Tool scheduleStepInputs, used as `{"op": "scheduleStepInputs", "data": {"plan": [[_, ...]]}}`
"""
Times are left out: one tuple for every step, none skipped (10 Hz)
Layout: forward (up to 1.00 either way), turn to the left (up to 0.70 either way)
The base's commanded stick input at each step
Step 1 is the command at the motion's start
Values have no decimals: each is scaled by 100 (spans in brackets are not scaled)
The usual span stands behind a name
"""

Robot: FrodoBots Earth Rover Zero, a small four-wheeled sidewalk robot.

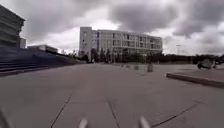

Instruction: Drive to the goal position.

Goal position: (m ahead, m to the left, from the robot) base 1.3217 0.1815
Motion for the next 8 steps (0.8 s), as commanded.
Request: {"op": "scheduleStepInputs", "data": {"plan": [[85,0],[85,0],[85,0],[85,0],[85,-1],[85,-13],[85,-32],[85,-14]]}}
